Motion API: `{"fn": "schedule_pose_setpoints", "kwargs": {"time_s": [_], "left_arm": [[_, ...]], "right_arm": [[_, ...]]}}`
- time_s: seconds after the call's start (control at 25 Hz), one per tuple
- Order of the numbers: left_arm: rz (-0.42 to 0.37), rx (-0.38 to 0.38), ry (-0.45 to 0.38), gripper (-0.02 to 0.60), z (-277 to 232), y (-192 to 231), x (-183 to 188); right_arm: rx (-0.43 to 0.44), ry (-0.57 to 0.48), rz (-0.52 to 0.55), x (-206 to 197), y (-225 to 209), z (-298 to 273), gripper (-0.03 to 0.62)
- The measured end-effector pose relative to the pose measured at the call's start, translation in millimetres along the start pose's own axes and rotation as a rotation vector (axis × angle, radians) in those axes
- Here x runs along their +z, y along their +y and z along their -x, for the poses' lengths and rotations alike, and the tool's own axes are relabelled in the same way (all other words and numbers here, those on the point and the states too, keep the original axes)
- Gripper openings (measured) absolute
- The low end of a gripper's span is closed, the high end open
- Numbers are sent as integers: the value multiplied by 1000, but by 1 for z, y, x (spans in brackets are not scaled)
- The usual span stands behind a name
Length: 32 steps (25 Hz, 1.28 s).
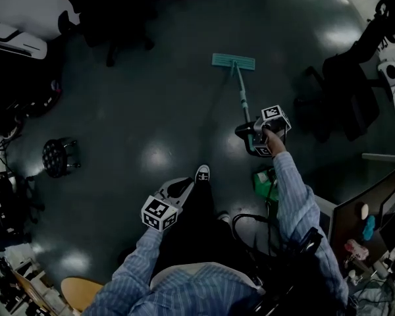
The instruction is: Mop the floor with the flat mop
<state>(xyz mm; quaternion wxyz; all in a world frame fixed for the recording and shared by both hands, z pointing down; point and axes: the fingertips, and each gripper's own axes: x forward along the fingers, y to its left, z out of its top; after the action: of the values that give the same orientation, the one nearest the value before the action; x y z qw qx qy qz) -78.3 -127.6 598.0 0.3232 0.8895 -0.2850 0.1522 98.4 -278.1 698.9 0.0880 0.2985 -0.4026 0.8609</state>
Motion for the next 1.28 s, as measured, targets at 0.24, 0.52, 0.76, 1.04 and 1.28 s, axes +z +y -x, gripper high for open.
{"fn": "schedule_pose_setpoints", "kwargs": {"time_s": [0.24,0.52,0.76,1.04,1.28], "left_arm": [[-41,-38,-8,31,6,-54,-18],[-87,-67,-28,31,25,-112,-43],[-109,-52,-62,31,58,-157,-72],[-116,-15,-111,31,96,-207,-113],[-110,-3,-127,31,107,-242,-149]], "right_arm": [[8,21,-10,-89,-66,18,9],[26,45,-21,-191,-145,37,9],[27,85,-17,-288,-212,47,9],[-2,125,-3,-384,-304,66,9],[-1,157,5,-446,-368,87,9]]}}
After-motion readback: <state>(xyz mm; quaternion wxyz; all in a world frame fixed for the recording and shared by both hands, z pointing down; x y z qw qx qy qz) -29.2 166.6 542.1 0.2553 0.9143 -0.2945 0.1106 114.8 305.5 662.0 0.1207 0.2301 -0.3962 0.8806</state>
